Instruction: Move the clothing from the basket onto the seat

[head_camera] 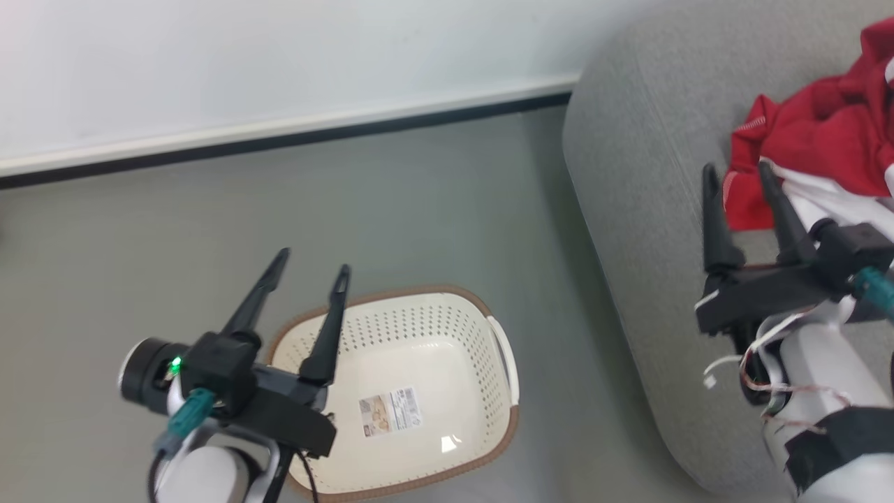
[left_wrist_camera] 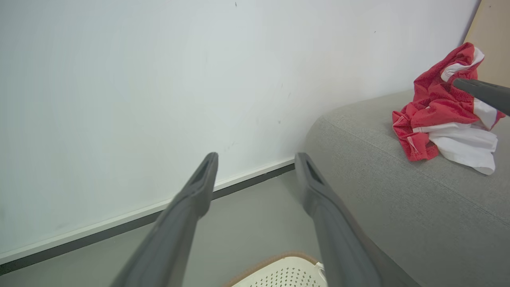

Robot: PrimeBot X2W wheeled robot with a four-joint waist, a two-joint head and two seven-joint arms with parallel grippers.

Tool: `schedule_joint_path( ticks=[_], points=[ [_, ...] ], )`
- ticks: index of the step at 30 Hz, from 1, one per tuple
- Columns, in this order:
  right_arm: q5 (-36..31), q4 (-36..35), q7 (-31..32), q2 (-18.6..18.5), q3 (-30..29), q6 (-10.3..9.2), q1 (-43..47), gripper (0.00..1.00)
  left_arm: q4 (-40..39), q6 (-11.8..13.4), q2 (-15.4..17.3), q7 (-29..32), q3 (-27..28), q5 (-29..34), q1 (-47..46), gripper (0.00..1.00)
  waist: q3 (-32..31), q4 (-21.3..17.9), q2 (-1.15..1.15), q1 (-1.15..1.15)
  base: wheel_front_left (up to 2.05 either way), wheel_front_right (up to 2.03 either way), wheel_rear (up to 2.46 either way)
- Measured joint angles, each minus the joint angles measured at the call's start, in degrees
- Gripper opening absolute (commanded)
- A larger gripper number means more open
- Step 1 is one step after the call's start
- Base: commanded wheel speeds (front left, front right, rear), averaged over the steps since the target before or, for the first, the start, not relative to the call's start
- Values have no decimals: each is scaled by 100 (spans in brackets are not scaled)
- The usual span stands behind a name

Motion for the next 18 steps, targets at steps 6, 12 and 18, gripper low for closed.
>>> schedule_joint_path(
  ticks=[6,12,18],
  points=[
    [-52,-330,0,93,110,-10,389,100,85,89,45,-114,300,-101,236,100,-254,162,-1,0,0,0,0],
    [-101,-563,0,123,196,-42,881,100,177,158,41,-168,517,-170,502,100,-488,279,-1,0,0,0,0],
    [-107,-735,0,124,221,-86,1239,100,214,213,8,-174,688,-292,756,100,-666,369,0,0,0,0,0]
  ],
)
